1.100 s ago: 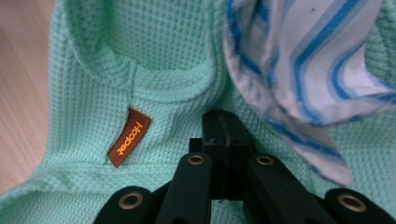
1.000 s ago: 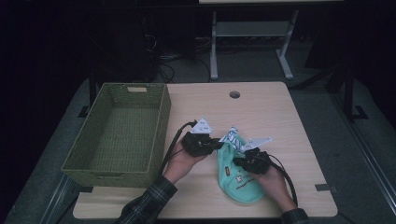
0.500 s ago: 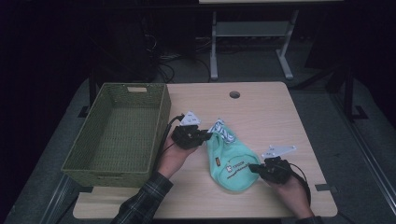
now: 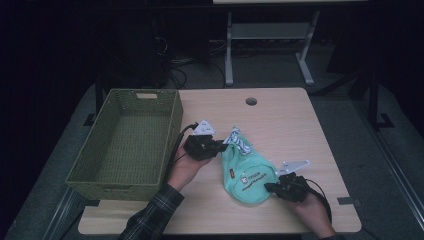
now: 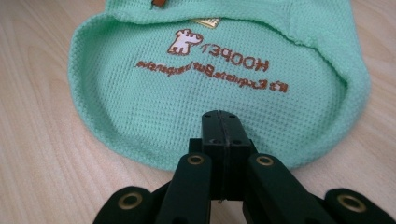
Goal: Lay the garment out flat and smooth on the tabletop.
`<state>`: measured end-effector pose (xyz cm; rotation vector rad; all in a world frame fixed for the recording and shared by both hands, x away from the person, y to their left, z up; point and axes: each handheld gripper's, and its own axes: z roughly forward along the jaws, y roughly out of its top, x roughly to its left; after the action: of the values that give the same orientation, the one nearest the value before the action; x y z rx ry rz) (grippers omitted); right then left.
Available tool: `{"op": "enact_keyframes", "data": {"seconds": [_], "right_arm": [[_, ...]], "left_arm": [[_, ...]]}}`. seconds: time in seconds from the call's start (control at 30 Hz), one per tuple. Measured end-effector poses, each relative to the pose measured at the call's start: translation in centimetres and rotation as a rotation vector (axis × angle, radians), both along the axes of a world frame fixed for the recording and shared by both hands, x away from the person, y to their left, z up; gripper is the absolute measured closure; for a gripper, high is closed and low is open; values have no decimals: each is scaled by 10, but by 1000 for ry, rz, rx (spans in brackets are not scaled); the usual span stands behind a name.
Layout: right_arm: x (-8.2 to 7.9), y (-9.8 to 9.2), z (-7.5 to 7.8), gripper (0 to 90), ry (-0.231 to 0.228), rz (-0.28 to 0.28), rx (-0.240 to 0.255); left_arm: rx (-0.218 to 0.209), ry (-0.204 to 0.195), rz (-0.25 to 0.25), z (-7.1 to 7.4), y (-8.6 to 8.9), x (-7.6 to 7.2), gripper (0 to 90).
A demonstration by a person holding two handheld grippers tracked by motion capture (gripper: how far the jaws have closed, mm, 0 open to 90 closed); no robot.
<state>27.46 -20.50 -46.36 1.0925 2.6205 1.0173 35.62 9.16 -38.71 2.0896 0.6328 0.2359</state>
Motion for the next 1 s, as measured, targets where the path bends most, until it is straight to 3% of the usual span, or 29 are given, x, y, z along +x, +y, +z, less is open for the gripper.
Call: {"op": "enact_keyframes", "data": {"seconds": [0.4,1.0], "right_arm": [[-1,2,1,897,-6,-6,-14],[0,1,0,898,5,-14,-2]], "left_arm": [[-43,12,-126,7,-10,-10,812],[-2,15,-302,5,-29,-27,808]]}}
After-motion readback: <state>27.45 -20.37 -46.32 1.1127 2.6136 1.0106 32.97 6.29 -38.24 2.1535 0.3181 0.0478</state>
